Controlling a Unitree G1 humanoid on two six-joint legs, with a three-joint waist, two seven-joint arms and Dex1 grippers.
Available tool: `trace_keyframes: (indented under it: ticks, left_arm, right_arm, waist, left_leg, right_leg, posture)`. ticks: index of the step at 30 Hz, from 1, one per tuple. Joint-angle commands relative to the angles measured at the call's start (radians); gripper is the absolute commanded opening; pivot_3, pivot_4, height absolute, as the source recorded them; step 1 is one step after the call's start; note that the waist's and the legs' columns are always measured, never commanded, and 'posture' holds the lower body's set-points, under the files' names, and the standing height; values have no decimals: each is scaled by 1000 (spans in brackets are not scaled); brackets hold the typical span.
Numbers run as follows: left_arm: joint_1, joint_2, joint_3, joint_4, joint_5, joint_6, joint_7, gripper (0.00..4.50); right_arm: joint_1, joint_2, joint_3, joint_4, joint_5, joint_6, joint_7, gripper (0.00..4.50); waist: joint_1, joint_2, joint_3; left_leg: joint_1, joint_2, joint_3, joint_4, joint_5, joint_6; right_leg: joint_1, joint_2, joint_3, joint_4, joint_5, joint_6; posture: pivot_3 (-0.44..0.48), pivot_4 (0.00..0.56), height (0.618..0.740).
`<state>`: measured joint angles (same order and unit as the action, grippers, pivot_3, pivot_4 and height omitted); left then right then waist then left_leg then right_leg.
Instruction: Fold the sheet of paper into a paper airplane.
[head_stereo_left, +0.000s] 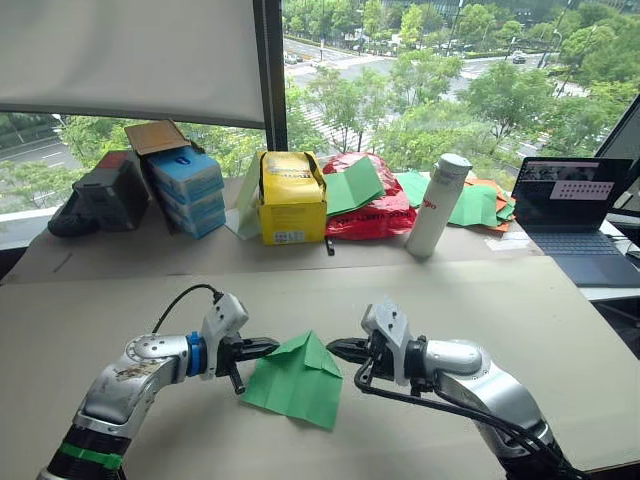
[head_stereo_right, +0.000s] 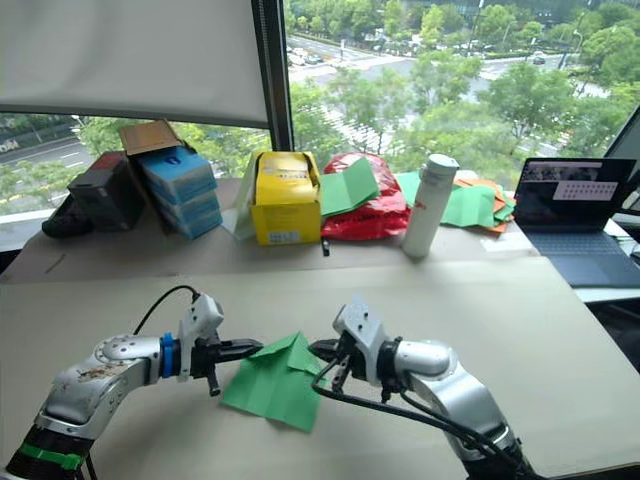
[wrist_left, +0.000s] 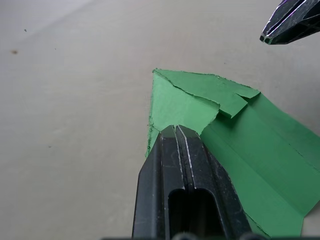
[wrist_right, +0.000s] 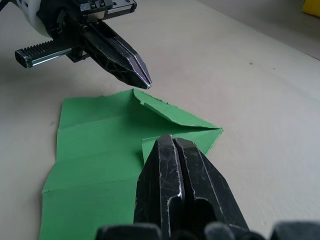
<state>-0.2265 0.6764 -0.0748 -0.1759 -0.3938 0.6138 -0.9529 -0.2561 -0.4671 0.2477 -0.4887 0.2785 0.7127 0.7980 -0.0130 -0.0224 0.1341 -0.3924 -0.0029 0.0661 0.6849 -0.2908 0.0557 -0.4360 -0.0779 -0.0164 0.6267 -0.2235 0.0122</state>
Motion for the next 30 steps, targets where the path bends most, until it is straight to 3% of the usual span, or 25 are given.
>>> trace_keyframes:
  ticks: [1,5,11,19,30]
  left_arm:
    - [-31,-13,-77,57,94,-103,3,20]
    - [-38,-15,-138,120,179,-172,15,20]
    - [-17,-20,-169,147,231,-228,17,20]
    - [-17,-34,-172,132,239,-218,22,20]
    - [-14,-36,-174,96,239,-194,28,20]
  right_arm:
    - [53,-88,15,-105,43,27,52,0]
    - [102,-207,71,-109,-19,2,74,0]
    - [113,-250,141,-22,-141,-58,14,0]
    - [152,-259,179,-77,-113,-100,70,0]
    - [109,-145,233,44,-246,-71,-74,0]
  waist:
    - [5,0,0]
    - [18,-1,0]
    - [25,-1,0]
    - [27,-1,-1]
    - [25,-3,-3]
  left_leg:
    - [1,0,0,0,1,-1]
    - [4,0,-1,2,0,0]
    - [11,2,-1,3,-1,1]
    - [13,2,-2,5,-1,1]
    - [14,4,-2,7,-1,1]
  right_leg:
    - [0,0,1,1,0,0]
    - [5,0,0,1,0,0]
    - [13,-4,1,-1,0,0]
    - [15,-4,1,0,0,0]
    - [16,-3,1,2,0,0]
  posture:
    - [0,150,740]
    - [0,150,740]
    - [0,150,740]
    - [0,150,740]
    - [0,150,740]
